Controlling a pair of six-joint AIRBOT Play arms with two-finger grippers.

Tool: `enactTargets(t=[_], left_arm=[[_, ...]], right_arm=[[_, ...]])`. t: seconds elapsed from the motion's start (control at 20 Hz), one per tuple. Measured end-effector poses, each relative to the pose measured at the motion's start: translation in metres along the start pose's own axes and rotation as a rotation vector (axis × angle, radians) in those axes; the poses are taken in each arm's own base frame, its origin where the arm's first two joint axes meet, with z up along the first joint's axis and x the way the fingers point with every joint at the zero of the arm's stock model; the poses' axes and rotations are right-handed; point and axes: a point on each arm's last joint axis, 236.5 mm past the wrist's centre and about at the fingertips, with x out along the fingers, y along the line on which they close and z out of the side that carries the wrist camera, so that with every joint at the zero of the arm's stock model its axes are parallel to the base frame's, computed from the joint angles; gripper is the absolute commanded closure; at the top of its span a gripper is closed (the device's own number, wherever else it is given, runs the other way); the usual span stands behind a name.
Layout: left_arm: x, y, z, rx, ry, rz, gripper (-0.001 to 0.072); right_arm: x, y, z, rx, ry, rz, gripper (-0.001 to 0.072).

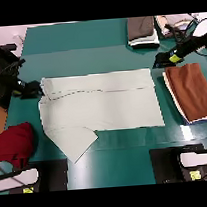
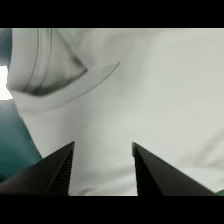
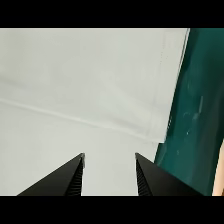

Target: Fold the shirts.

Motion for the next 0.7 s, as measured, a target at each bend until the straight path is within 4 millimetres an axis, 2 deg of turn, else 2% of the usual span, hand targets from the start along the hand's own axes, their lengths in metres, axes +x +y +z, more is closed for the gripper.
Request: enactTargets(t=[0.05, 0.25, 0.35, 0.45, 0.55, 0.7], left_arm=[[0.000, -0.001, -0.020, -0.008, 0.014, 0.009, 0.0088], [0.018, 0.002, -0.111, -0.090, 0.094, 0.027, 0.0088], [0.031, 0.003, -0.148, -0.139, 0.134, 0.023, 0.0088], [0.044, 0.002, -0.176, -0.179, 0.181, 0.012, 0.0088], [0.056, 0.000, -0.193, -0.212, 0.205, -0.006, 0.0089], [0.071, -0.008, -0.197, -0.262, 0.177, -0.057, 0.0089]], right_arm=[[-0.008, 0.004, 0.000, -0.011, -0.015, 0.000, 0.0331], [-0.033, 0.016, 0.002, -0.040, -0.072, -0.002, 0.0331], [-0.038, 0.018, 0.002, -0.046, -0.086, -0.004, 0.0332], [-0.041, 0.019, 0.004, -0.050, -0.099, -0.005, 0.0331], [-0.043, 0.019, 0.004, -0.051, -0.104, -0.006, 0.0331], [-0.044, 0.019, 0.005, -0.053, -0.109, -0.006, 0.0331]])
